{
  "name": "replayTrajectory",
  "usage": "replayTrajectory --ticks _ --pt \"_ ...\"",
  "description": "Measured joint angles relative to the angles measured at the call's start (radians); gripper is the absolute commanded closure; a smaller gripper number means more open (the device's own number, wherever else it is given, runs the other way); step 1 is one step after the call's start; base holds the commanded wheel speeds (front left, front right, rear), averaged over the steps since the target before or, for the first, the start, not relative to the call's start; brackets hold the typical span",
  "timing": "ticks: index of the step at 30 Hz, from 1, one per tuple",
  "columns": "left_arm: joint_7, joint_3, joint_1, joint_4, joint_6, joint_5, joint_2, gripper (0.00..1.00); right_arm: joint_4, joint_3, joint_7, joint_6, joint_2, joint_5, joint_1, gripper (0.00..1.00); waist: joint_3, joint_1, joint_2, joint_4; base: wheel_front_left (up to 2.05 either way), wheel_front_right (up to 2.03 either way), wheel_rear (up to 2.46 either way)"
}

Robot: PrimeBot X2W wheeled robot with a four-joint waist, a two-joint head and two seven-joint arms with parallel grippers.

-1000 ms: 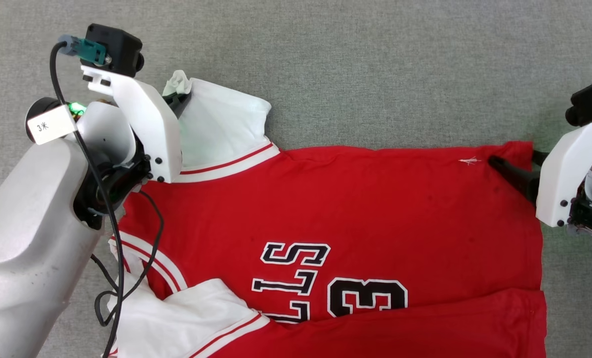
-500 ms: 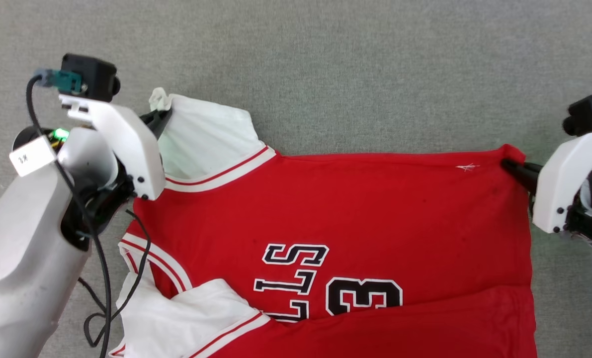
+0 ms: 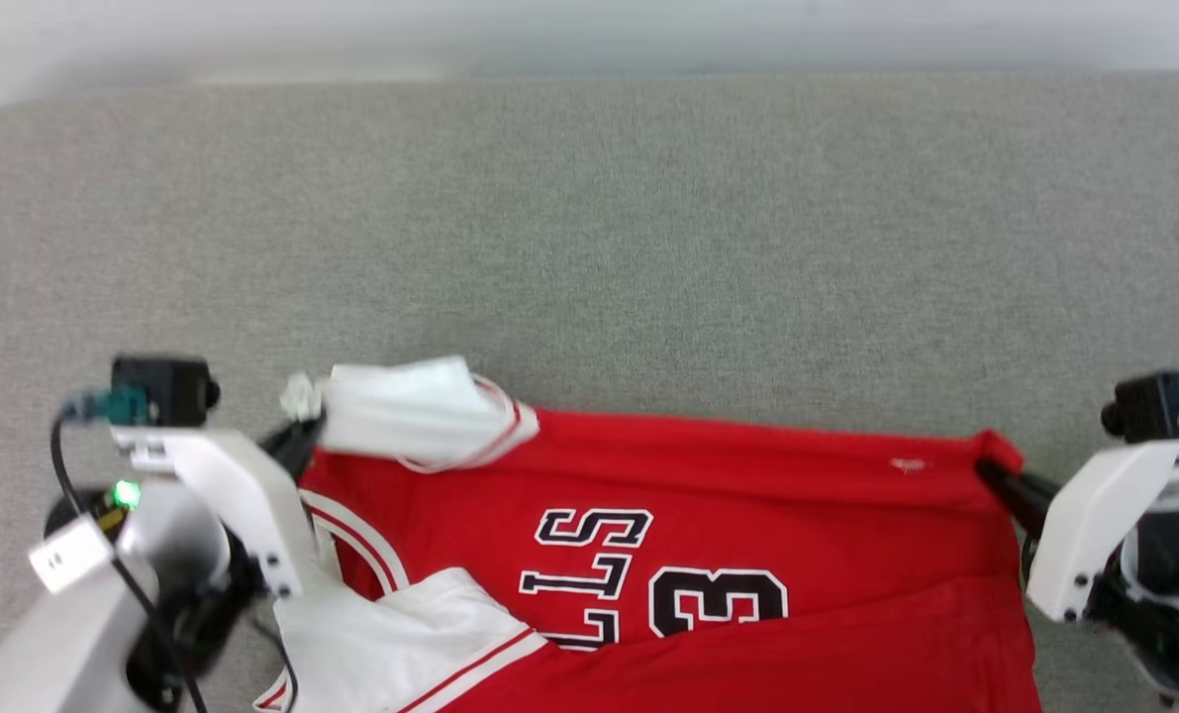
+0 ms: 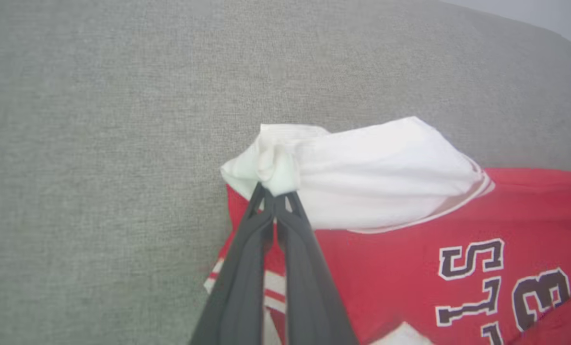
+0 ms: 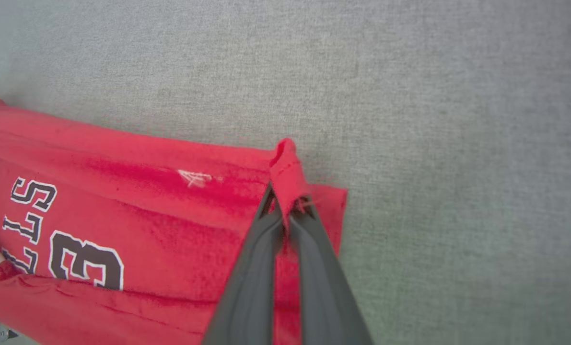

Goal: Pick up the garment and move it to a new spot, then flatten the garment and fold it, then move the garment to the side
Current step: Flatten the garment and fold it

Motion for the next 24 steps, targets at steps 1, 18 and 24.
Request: replayTrajectory --ticks 1,18,24 --pt "-0.007 0.000 0.033 -0.010 0.008 -0.006 -0.001 1.00 0.000 -0.004 -0.010 0.000 0.007 -0.004 0.021 1.00 -0.010 0.0000 0.0000 0.002 0.00 0.00 0.00" --pt "-0.060 0.016 0.436 -0.140 0.126 -0.106 -0.018 1.00 0.044 -0.081 -0.120 0.000 0.094 -0.006 0.246 1.00 -0.094 -0.0001 0.0000 0.017 0.00 0.00 0.00" --pt "-0.060 -0.007 0.437 -0.085 0.101 -0.122 -0.057 1.00 0.073 -0.087 -0.164 0.000 0.126 -0.011 0.262 1.00 -0.095 -0.0001 0.0000 0.017 0.00 0.00 0.00"
